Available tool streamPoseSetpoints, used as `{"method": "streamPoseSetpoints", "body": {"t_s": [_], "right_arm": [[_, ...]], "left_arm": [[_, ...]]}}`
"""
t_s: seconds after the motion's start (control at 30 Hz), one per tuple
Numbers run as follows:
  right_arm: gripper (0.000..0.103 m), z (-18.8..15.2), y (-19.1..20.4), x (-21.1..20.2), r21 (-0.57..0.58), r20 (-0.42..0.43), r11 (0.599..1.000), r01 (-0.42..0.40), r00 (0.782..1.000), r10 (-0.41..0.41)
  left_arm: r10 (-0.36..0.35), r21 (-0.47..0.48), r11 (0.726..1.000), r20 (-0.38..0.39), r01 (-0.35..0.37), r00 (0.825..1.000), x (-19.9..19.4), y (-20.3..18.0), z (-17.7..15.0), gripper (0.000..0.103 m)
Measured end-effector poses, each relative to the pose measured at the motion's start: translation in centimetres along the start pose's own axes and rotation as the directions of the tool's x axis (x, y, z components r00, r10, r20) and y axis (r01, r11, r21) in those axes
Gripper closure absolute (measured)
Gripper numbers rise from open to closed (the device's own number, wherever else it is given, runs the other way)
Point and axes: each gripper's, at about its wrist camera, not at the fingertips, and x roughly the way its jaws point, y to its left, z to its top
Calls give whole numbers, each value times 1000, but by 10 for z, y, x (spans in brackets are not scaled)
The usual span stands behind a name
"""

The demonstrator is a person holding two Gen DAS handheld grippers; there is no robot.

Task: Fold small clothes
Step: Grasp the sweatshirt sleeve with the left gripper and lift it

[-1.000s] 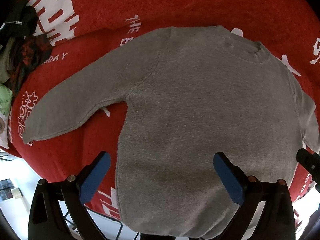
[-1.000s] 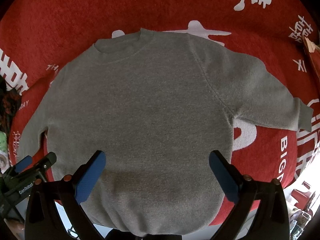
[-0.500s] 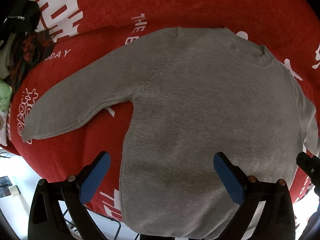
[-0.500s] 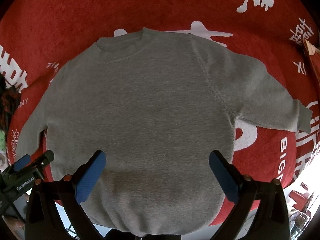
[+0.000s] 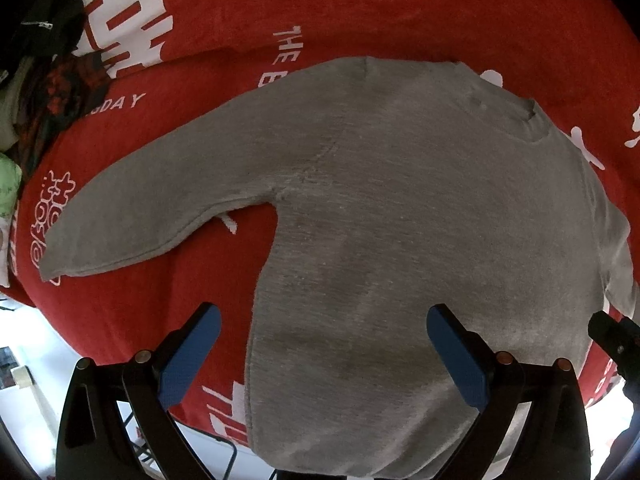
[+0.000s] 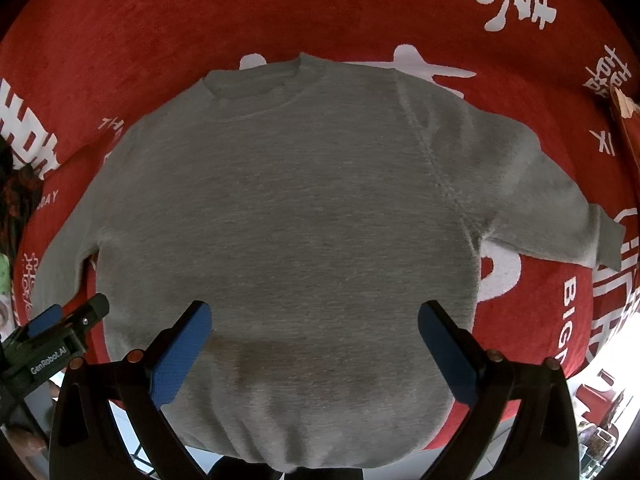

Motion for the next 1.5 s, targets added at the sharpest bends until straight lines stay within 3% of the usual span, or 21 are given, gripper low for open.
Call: {"method": "streamPoseSetpoints", "body": {"t_s": [0.27, 0.4, 0.6, 0.67, 0.8, 0.9, 0.97, 1.0, 1.13, 1.2, 1.27, 1.3, 1.37, 1.43, 1.5], "right_arm": [[0, 0, 10, 0, -18, 0, 1000, -3, 1000, 3], [0, -1, 17, 1, -30, 2, 999, -12, 1000, 12], [0, -4, 32, 6, -63, -5, 998, -29, 1000, 28], [0, -6, 41, 8, -83, -9, 996, -29, 1000, 28], [0, -9, 57, 14, -125, -15, 992, -33, 999, 32], [0, -12, 68, 20, -150, -27, 988, -39, 999, 36], [0, -13, 74, 24, -163, -36, 986, -43, 999, 37], [0, -14, 77, 26, -170, -40, 985, -44, 999, 37], [0, -17, 92, 32, -195, -53, 979, -52, 998, 42], [0, -19, 99, 34, -205, -58, 977, -56, 997, 45], [0, -20, 105, 35, -211, -60, 975, -62, 997, 50], [0, -21, 107, 35, -214, -60, 975, -64, 997, 52], [0, -22, 112, 36, -219, -60, 973, -66, 997, 54], [0, -22, 115, 37, -222, -63, 972, -70, 996, 57], [0, -22, 119, 38, -227, -64, 971, -71, 996, 58]], "left_arm": [[-63, -80, 995, 17, 64, 998, 3, 25, 2, 0], [-141, -205, 967, 54, 149, 989, 7, 61, 3, 0], [-191, -334, 916, 129, 224, 973, 19, 115, 1, 0], [-214, -382, 886, 165, 263, 963, 26, 135, -1, 0], [-292, -485, 792, 235, 372, 927, 51, 172, -6, 0], [-365, -526, 719, 271, 455, 891, 77, 185, -4, 0], [-400, -537, 685, 287, 492, 871, 89, 188, -2, 0], [-427, -556, 648, 301, 521, 853, 98, 191, -1, 0], [-441, -608, 557, 362, 566, 821, 112, 203, 0, 0], [-446, -619, 508, 406, 599, 798, 110, 211, 1, 0], [-405, -615, 512, 442, 599, 800, 101, 217, 1, 0], [-346, -611, 547, 458, 572, 819, 91, 224, 0, 0], [-278, -611, 580, 474, 539, 836, 78, 236, -2, 0], [-230, -626, 585, 482, 515, 846, 72, 250, -6, 0], [-192, -652, 571, 485, 499, 853, 70, 268, -13, 0]]}}
